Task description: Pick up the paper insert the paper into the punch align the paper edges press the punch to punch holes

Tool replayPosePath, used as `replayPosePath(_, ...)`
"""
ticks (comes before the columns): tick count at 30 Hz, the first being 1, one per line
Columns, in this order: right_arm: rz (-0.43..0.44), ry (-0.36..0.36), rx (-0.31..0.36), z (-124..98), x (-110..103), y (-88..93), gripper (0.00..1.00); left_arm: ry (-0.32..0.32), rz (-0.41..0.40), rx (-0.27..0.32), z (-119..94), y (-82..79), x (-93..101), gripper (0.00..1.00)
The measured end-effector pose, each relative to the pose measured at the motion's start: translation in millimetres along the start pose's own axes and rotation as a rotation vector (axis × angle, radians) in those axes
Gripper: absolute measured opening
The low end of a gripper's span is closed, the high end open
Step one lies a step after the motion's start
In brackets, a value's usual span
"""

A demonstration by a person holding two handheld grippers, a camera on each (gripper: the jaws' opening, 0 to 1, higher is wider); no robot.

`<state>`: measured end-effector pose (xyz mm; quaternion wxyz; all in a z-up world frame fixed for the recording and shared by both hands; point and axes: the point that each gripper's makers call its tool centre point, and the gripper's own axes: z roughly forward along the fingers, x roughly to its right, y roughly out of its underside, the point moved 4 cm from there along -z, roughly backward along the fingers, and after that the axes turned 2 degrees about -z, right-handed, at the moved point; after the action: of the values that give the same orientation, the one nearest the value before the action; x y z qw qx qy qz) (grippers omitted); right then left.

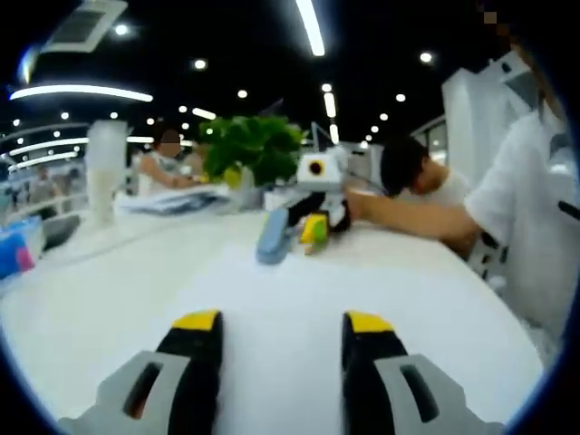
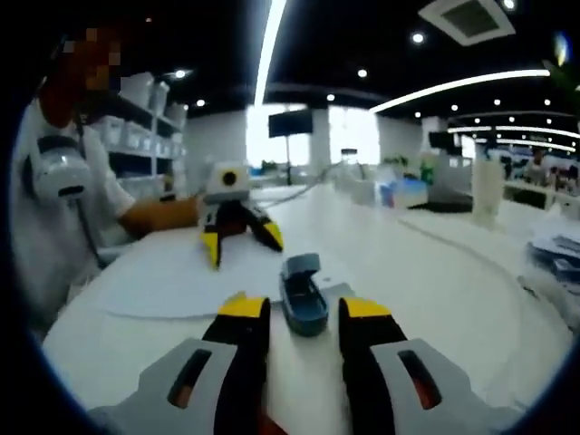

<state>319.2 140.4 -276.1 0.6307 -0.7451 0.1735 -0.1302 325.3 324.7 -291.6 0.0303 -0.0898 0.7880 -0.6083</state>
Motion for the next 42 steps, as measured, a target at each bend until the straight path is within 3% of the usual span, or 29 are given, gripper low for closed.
replayPosePath(3,0.052,0.033,0.107,-9.2,-11.3,-11.7,0.35,-0.002,0.007,0.001,-0.2,-1.0,3.6,0.54)
replayPosePath(9,0.093,0.176,0.212,-20.4,-18.4,-21.7,0.35,0.004,0.015,0.006,-2.2,-2.7,6.4,0.56)
replayPosePath(15,0.125,0.318,0.248,-33.5,-6.5,-25.1,0.35,0.009,0.001,0.038,-3.6,-11.9,10.5,0.61)
replayPosePath(19,0.176,0.344,0.254,-38.9,-2.8,-25.4,0.4,-0.015,0.017,-0.032,0.8,-10.9,7.8,0.65)
replayPosePath(23,0.192,0.36,0.27,-41.7,-0.6,-26.7,0.42,-0.025,0.023,-0.024,8.6,-23.8,1.3,0.65)
replayPosePath(27,0.205,0.376,0.28,-46.0,2.1,-27.9,0.43,-0.01,0.044,0.016,28.7,-51.5,-3.3,0.65)
replayPosePath(31,0.227,0.389,0.302,-51.0,4.3,-29.8,0.44,0.02,0.068,0.017,50.3,-62.1,-2.7,0.65)
replayPosePath(34,0.247,0.401,0.313,-54.5,7.3,-30.4,0.44,0.086,0.098,0.019,80.8,-68.9,5.3,0.64)
replayPosePath(42,0.222,0.447,0.332,-57.7,12.4,-32.1,0.43,0.16,0.13,-0.005,115.3,-58.5,10.1,0.61)
